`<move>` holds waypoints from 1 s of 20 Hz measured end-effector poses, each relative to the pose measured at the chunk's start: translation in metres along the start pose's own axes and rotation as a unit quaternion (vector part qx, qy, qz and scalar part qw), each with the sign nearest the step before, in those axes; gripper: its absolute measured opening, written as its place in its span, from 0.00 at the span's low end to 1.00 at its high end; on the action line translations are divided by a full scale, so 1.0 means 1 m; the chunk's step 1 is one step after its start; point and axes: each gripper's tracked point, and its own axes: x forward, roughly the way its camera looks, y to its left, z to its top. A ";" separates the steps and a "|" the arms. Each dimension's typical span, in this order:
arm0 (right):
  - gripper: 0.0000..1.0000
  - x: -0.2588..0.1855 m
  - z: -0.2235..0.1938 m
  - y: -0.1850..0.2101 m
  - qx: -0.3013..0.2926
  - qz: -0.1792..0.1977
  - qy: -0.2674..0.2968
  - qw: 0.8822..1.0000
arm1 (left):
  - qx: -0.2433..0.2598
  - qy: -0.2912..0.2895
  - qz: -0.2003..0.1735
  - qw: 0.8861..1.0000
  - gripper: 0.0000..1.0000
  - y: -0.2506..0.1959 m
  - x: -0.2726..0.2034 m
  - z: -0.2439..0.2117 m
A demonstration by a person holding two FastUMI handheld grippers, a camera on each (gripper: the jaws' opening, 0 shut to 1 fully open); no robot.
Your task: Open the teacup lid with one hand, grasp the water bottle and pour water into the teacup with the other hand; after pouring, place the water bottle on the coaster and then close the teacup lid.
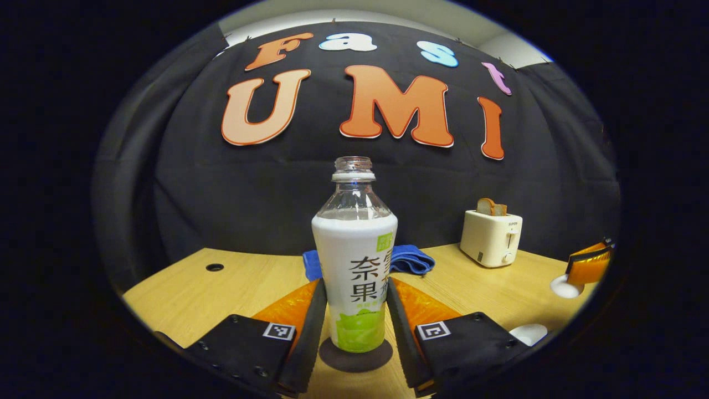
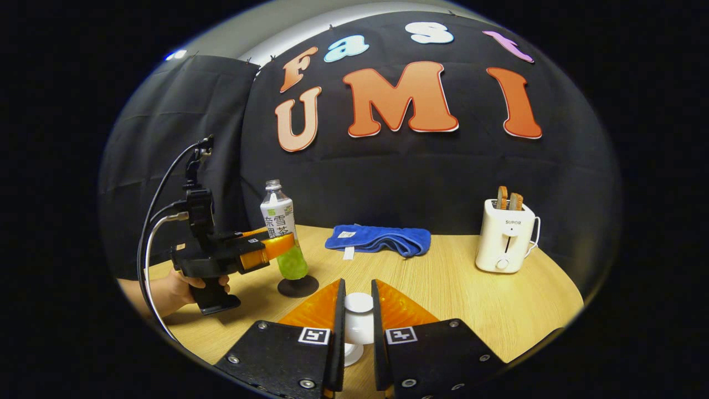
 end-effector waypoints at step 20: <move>0.23 0.022 -0.047 0.017 0.017 0.024 0.069 0.997 | -0.027 0.036 0.012 0.999 0.99 0.011 -0.012 -0.023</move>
